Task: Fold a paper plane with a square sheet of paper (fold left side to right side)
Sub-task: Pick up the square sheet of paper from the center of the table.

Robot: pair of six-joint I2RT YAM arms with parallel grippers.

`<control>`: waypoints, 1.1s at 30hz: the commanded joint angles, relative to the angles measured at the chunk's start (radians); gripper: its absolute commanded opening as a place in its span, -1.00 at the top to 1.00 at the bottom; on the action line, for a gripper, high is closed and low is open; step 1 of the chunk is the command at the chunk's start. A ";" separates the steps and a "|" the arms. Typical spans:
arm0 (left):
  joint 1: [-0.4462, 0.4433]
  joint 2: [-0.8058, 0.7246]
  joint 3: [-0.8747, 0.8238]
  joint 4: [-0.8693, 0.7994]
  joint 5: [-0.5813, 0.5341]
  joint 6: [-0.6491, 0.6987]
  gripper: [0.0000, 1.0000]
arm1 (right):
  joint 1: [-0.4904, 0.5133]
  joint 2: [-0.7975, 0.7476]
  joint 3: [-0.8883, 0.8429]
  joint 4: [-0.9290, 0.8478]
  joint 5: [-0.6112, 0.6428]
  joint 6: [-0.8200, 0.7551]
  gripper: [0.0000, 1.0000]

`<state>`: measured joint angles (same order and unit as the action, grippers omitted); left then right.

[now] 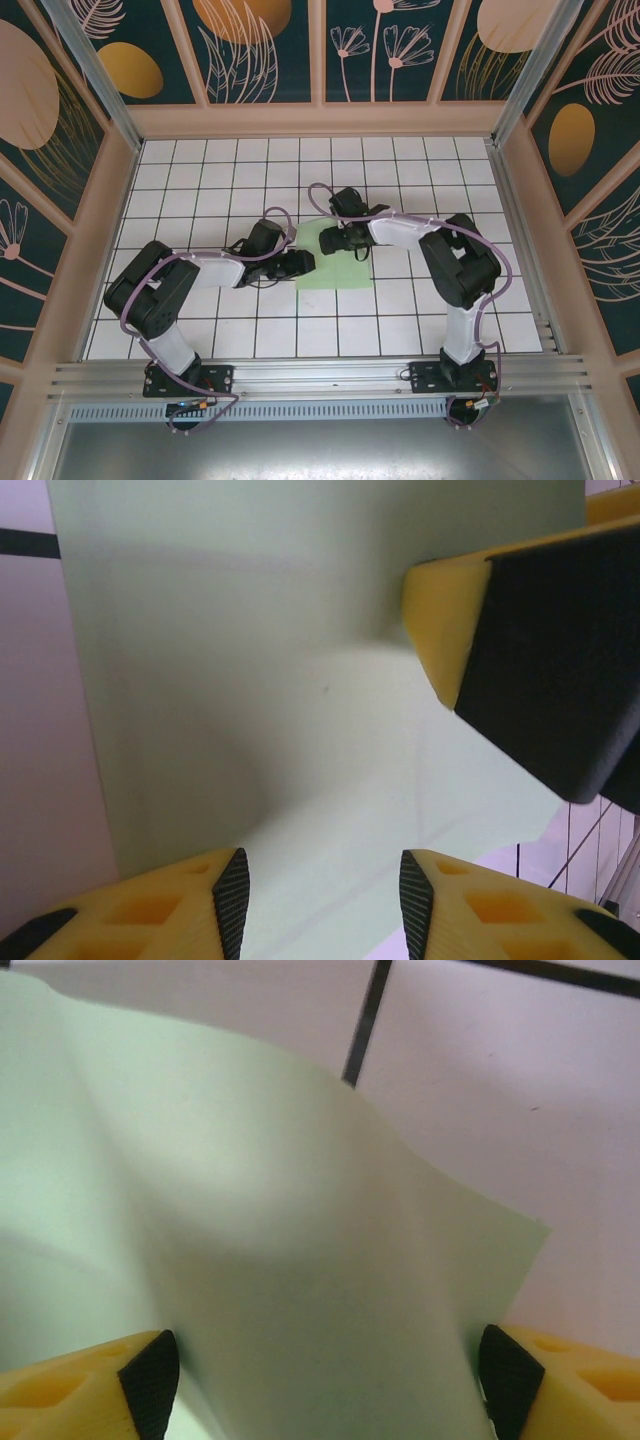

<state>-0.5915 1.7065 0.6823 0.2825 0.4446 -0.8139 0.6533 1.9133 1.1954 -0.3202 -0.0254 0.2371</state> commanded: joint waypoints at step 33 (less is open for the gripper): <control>0.170 -0.711 -0.055 0.296 0.228 0.343 -0.88 | -0.186 -0.686 -0.092 0.076 -0.803 -0.262 0.16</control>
<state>-0.4198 1.0039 0.6334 0.4549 0.5343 -0.5369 0.4664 1.2812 1.0790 -0.2573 -0.6975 0.0311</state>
